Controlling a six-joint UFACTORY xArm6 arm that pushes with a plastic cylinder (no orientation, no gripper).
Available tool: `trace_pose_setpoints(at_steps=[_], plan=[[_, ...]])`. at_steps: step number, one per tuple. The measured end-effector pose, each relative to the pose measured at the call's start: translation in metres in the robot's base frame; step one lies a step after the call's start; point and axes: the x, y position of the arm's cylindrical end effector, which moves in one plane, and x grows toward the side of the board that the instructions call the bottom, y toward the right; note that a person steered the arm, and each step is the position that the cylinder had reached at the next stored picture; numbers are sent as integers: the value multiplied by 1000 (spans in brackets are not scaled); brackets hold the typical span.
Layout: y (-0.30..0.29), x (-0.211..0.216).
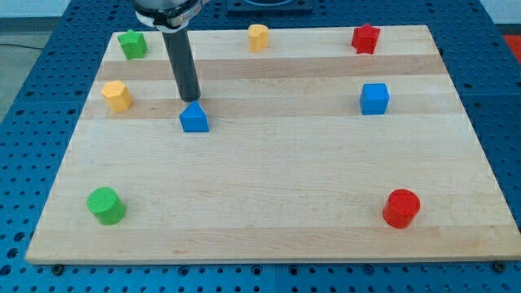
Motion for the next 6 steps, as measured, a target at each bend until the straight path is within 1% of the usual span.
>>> trace_pose_setpoints(at_steps=[2, 5, 6], plan=[[31, 71], [108, 174], [86, 179]])
